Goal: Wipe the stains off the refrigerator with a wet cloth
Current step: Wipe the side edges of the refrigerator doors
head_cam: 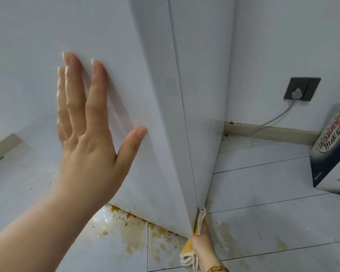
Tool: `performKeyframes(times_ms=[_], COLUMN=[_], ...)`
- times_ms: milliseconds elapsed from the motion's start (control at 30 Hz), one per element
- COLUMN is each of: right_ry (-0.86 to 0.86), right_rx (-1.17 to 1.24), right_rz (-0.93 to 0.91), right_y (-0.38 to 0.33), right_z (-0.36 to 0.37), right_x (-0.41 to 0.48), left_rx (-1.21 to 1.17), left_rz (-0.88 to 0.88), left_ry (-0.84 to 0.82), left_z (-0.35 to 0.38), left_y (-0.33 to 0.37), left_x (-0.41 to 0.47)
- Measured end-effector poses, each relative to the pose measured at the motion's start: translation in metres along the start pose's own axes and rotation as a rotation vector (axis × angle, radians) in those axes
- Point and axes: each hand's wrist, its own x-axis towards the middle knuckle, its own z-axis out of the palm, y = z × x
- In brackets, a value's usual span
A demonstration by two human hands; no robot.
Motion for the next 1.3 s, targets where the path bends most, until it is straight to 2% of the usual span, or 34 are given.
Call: performKeyframes(times_ms=[200,333,467,567,700,800,900,967,1067,1200,1300], right_ry=[-0.046,-0.073,-0.056,0.024,0.186,0.292,0.480,0.666,0.935,0.922,0.903], right_rx=[-0.139,-0.195,-0.120,-0.059,-0.102,-0.184,-0.360,-0.557,-1.019,-1.392,-1.590], right_rz=[-0.107,-0.277,-0.480,-0.652,-0.885,-1.212,-1.632,-1.820,-1.889,-1.925,-2.004], right_y=[-0.063,-0.117,-0.162,-0.184,-0.204,-0.230,-0.275,-0.305,-0.314,-0.297,-0.313], right_z=[-0.009,-0.023,-0.022,-0.012,0.001,0.002,-0.004,0.001,0.018,0.024,0.012], right_x=[-0.054,-0.111,-0.162,-0.186,-0.208,-0.222,-0.233,-0.241,-0.230,-0.207,-0.217], left_rx=[-0.050,-0.067,-0.101,-0.092,-0.129,-0.231,-0.316,-0.354,-0.425,-0.484,-0.470], left_rz=[-0.026,-0.037,-0.032,0.019,0.012,0.009,-0.011,-0.097,-0.171,-0.148,-0.167], left_ry=[-0.024,-0.040,-0.064,-0.061,-0.054,-0.062,-0.027,0.032,0.111,0.189,0.149], left_z=[-0.002,-0.005,-0.014,-0.018,-0.019,-0.026,-0.044,-0.061,-0.082,-0.105,-0.122], left_y=[0.009,0.014,0.014,0.006,0.009,0.007,-0.002,-0.010,-0.025,-0.039,-0.038], left_x=[0.004,0.005,0.001,0.001,0.003,0.002,0.008,0.016,0.033,0.067,0.093])
